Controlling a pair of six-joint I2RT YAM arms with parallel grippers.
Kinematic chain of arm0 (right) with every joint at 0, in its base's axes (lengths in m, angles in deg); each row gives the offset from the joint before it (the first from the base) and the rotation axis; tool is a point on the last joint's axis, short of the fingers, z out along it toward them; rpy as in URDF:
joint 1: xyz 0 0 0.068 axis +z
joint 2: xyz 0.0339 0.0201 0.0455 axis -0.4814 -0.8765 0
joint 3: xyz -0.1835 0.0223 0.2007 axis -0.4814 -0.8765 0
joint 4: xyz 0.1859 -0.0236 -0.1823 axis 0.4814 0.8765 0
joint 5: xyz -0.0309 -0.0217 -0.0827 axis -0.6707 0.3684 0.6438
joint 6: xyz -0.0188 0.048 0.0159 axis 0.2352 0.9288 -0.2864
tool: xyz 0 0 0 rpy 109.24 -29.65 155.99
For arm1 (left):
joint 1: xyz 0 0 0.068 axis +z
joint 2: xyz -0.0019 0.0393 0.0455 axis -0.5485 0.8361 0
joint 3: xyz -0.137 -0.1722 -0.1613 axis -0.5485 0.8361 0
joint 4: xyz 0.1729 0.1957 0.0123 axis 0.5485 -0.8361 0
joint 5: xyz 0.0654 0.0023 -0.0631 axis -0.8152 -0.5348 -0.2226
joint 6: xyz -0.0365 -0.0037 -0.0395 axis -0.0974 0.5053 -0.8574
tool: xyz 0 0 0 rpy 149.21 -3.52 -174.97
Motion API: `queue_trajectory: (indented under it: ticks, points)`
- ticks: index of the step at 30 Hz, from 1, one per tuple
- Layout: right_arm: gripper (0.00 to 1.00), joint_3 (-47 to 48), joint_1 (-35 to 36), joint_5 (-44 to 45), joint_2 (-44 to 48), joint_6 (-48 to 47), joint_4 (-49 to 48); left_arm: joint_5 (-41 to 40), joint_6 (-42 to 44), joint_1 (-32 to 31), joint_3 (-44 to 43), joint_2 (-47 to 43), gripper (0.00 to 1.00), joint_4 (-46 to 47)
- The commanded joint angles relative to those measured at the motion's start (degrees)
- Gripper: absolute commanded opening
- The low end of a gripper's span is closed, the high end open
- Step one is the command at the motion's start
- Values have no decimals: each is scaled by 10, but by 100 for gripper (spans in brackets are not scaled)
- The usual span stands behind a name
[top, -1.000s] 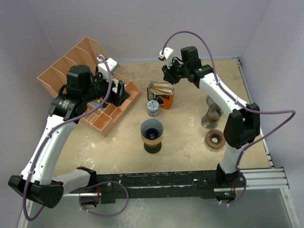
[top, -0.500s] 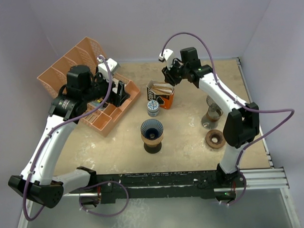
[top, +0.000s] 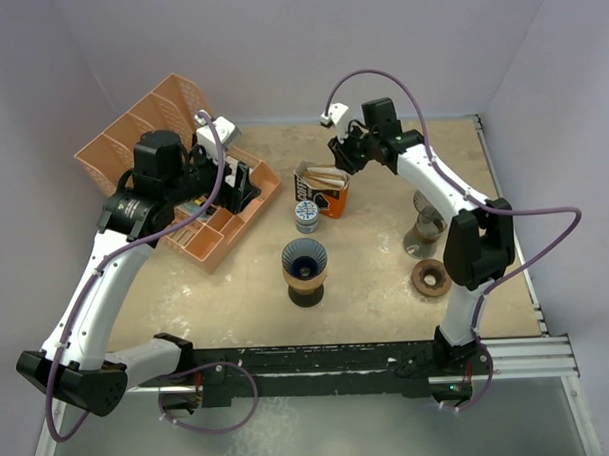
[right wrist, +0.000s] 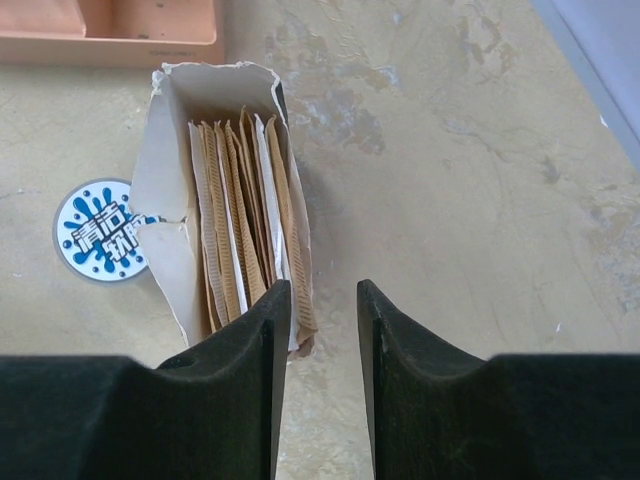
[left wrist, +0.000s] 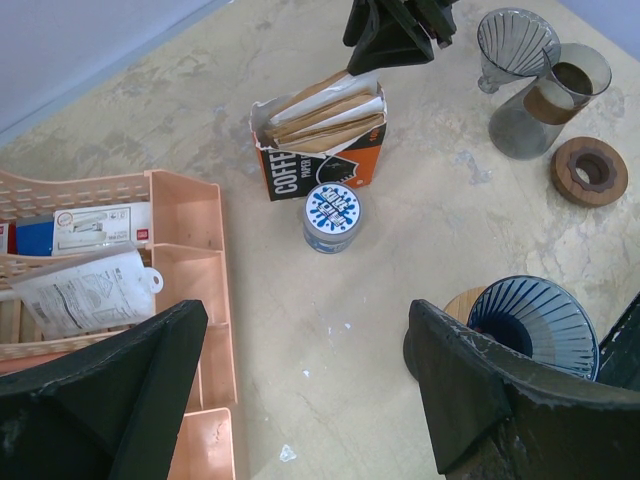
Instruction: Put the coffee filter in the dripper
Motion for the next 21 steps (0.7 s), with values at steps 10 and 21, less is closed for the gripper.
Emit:
queue_trajectory:
  ticks: [10,21]
  points:
    - [20,18,-7,-33,0,-14,12,8,8,5,2,-11,82,16]
    - [11,31,-14,-60,-6,-3,18,7,10,5,1,-13,82,15]
